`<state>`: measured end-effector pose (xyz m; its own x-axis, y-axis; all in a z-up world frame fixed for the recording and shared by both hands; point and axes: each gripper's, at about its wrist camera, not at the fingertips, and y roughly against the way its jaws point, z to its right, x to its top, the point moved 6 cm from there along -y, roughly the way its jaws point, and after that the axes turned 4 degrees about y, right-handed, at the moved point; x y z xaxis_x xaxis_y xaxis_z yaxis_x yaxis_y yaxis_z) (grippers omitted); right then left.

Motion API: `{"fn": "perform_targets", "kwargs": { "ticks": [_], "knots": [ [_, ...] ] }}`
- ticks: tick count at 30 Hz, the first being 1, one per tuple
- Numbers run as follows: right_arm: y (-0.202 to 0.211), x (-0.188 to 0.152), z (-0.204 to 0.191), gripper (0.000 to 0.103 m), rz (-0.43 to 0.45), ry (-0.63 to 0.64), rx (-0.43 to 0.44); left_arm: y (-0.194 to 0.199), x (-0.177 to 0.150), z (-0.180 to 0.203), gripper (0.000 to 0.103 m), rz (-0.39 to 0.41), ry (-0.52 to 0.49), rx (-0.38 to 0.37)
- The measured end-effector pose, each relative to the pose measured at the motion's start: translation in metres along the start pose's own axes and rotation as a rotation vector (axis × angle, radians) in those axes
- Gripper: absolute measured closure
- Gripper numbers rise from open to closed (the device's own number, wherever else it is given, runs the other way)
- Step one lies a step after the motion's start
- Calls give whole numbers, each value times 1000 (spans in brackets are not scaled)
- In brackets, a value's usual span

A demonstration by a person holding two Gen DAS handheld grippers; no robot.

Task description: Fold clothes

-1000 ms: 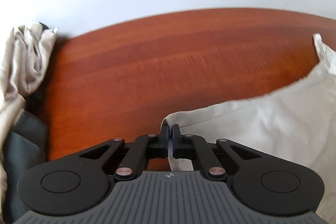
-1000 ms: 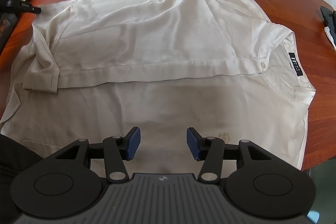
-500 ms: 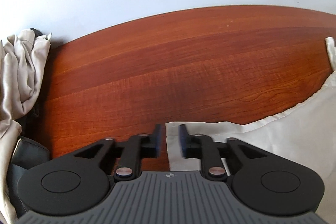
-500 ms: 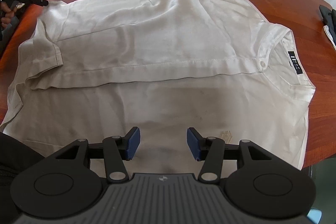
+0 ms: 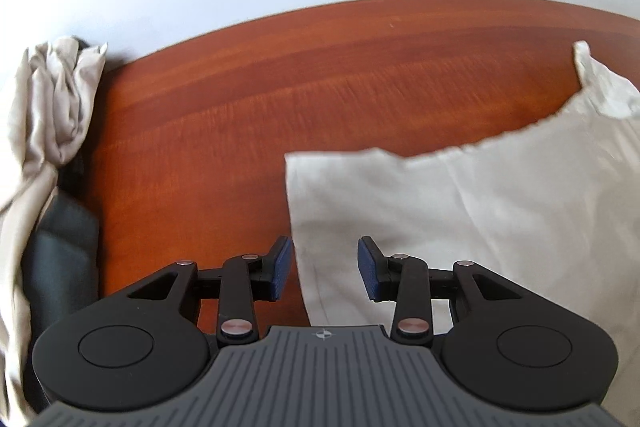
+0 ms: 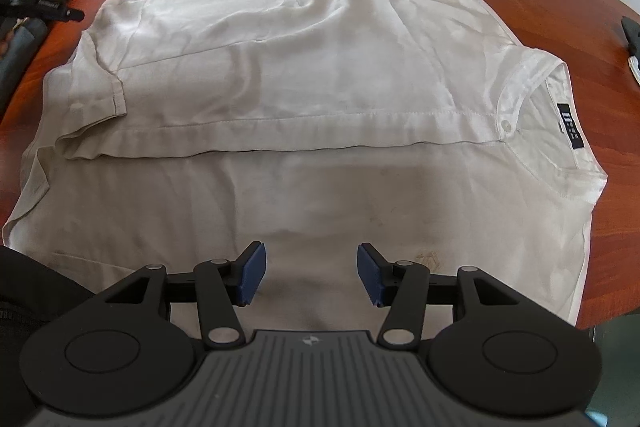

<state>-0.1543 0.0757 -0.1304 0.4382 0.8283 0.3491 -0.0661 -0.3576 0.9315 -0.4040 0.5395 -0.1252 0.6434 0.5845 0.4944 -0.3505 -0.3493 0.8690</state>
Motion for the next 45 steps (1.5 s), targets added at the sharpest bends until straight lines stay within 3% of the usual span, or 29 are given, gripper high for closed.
{"fn": "perform_targets", "kwargs": {
  "ticks": [14,27,36,45],
  "knots": [
    [-5,14,16,42,-12,136,66,56,-104,32,62,-66,110,43],
    [-13,14,54,42,-17,184,73,89,-167,55,62,-118,225,93],
    [-9,10,131,42,-19,170,-16,88,-180,54,62,-142,265,139],
    [-13,17,199,42,-48,229,-54,79,-173,38,62,-148,268,183]
  ]
}}
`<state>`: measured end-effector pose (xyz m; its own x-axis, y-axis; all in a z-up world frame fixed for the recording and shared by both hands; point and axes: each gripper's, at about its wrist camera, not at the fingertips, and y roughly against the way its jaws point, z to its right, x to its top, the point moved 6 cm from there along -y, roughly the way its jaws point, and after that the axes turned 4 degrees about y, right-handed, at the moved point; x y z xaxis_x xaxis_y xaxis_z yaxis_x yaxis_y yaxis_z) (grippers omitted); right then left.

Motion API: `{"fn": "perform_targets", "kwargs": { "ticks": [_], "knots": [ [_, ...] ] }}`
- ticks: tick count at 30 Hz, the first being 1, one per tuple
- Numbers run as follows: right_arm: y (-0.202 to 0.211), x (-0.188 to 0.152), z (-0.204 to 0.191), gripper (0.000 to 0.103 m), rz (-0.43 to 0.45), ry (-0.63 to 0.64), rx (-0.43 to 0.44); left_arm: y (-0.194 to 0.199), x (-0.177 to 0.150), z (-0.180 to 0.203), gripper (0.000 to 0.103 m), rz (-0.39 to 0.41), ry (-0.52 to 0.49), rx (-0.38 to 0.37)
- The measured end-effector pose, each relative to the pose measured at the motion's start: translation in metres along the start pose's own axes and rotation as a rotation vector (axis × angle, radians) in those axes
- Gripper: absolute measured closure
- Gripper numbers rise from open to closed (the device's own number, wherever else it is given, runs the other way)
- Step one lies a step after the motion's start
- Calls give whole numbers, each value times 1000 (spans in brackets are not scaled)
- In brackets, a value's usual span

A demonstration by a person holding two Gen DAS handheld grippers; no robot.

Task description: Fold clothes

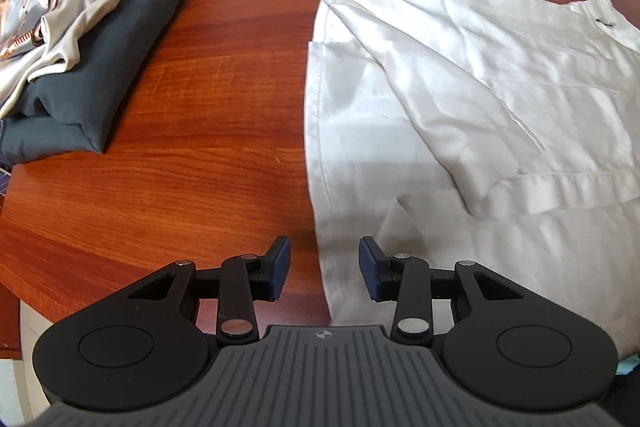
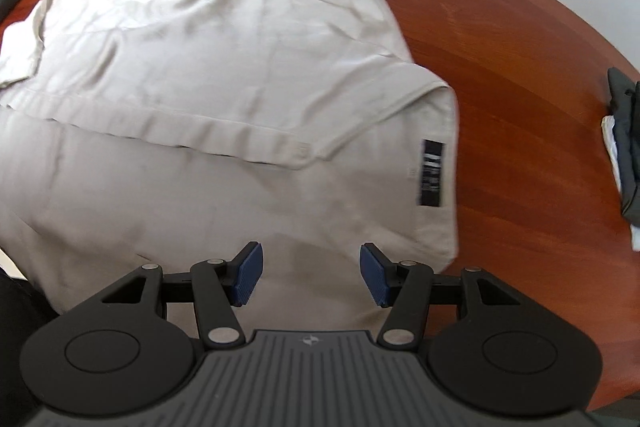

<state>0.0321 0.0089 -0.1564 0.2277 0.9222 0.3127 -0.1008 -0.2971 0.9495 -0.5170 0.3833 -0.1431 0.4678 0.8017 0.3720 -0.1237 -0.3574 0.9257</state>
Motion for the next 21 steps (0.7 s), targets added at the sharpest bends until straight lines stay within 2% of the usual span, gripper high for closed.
{"fn": "perform_targets", "kwargs": {
  "ticks": [7,15,21],
  "knots": [
    [-7,1,24,42,-27,26,-10,-14,19,-4,62,-5,8,0],
    [-6,3,24,42,-24,33,-9,-29,37,3,65,-19,-42,-37],
    [-3,2,23,42,-20,16,-16,-33,34,3,65,-53,-43,-53]
  ]
}}
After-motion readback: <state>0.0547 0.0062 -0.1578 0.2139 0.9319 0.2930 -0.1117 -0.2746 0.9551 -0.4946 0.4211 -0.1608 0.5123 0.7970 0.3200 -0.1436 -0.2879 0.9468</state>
